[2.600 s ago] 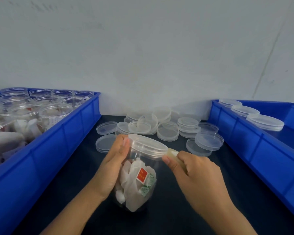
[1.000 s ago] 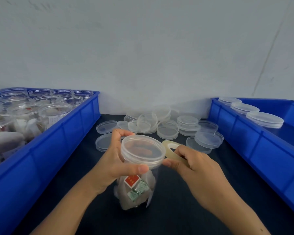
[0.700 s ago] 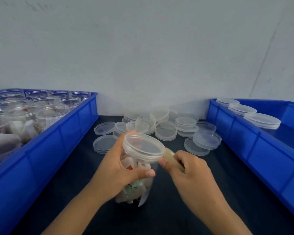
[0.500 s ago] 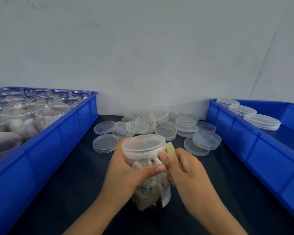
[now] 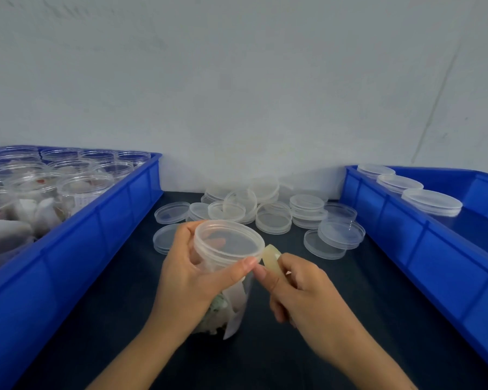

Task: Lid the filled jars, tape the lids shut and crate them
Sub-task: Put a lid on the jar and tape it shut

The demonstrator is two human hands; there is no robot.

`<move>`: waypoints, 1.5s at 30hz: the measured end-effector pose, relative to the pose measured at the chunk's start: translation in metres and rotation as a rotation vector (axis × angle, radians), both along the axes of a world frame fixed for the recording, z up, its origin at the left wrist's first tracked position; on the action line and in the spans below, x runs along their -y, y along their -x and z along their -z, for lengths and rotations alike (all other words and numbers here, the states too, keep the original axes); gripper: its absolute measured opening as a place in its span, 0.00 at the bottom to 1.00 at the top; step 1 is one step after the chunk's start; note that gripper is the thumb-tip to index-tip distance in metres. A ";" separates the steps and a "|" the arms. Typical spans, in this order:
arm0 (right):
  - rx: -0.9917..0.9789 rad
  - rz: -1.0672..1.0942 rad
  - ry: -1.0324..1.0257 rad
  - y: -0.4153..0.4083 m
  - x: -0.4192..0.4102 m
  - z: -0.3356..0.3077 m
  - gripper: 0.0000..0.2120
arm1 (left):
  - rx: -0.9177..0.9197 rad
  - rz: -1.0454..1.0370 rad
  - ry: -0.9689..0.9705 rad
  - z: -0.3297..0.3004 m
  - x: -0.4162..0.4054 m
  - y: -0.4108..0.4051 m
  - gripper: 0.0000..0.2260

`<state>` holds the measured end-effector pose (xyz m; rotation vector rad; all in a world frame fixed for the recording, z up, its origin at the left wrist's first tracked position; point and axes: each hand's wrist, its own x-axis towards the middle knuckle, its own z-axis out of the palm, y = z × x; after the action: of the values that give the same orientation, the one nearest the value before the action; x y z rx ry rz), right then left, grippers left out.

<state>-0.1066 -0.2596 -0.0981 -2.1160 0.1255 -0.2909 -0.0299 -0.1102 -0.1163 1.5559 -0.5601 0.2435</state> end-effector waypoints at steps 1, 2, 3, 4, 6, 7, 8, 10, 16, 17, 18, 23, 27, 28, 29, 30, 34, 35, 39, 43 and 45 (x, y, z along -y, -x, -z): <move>-0.023 -0.016 0.004 0.000 0.002 0.000 0.27 | 0.021 0.010 -0.020 -0.001 -0.002 -0.001 0.30; -0.038 -0.031 0.007 0.000 0.004 0.001 0.26 | 0.037 0.016 -0.045 -0.003 -0.005 -0.003 0.29; -0.047 -0.037 0.016 -0.001 0.005 0.001 0.25 | 0.051 0.016 -0.075 -0.004 -0.007 -0.004 0.29; -0.049 -0.034 0.028 -0.001 0.004 0.002 0.24 | 0.062 0.010 -0.111 -0.005 -0.009 -0.006 0.29; -0.033 -0.002 0.041 -0.001 0.001 0.005 0.21 | 0.072 -0.007 -0.197 -0.005 -0.011 -0.011 0.31; -0.022 0.019 0.051 -0.001 -0.001 0.006 0.20 | 0.069 -0.008 -0.232 -0.005 -0.010 -0.012 0.32; -0.011 0.035 0.071 -0.001 -0.001 0.007 0.20 | 0.064 -0.005 -0.255 -0.005 -0.009 -0.013 0.34; 0.002 0.045 0.109 -0.001 -0.002 0.007 0.19 | 0.060 -0.010 -0.290 -0.005 -0.008 -0.013 0.40; -0.017 -0.020 0.121 0.001 0.000 0.003 0.21 | 0.103 -0.057 -0.325 -0.007 -0.009 -0.014 0.39; -0.040 -0.037 0.119 0.001 0.001 0.002 0.22 | 0.112 -0.070 -0.330 -0.007 -0.009 -0.013 0.38; -0.068 -0.053 0.110 0.001 0.002 0.002 0.22 | 0.121 -0.091 -0.341 -0.007 -0.009 -0.011 0.38; -0.146 -0.048 0.049 -0.003 0.004 0.006 0.17 | 0.213 -0.233 -0.422 -0.007 -0.005 0.000 0.40; -0.158 -0.012 -0.024 -0.005 0.004 0.007 0.14 | 0.311 -0.271 -0.456 -0.010 -0.004 0.007 0.42; -0.150 0.004 -0.035 -0.005 0.004 0.007 0.14 | 0.345 -0.275 -0.468 -0.011 -0.004 0.008 0.42; -0.134 0.024 -0.041 -0.006 0.004 0.006 0.13 | 0.381 -0.280 -0.479 -0.012 -0.004 0.008 0.42; -0.114 0.047 -0.042 -0.006 0.004 0.006 0.12 | 0.414 -0.286 -0.486 -0.013 -0.004 0.009 0.42; -0.049 0.127 -0.041 -0.007 0.001 0.007 0.12 | 0.508 -0.339 -0.497 -0.017 -0.003 0.009 0.42; -0.037 0.143 -0.038 -0.008 0.001 0.007 0.12 | 0.527 -0.352 -0.505 -0.017 -0.003 0.009 0.42; -0.001 0.214 -0.001 -0.010 0.000 0.008 0.16 | 0.555 -0.388 -0.541 -0.018 0.001 0.009 0.42; -0.003 0.240 -0.009 -0.011 0.001 0.007 0.19 | 0.562 -0.401 -0.566 -0.018 0.004 0.009 0.41; -0.014 0.243 -0.033 -0.011 0.002 0.006 0.19 | 0.561 -0.401 -0.582 -0.018 0.005 0.010 0.40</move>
<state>-0.0956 -0.2618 -0.1042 -2.0713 0.3948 -0.4148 -0.0399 -0.1153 -0.0984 2.1779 -0.7938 0.9050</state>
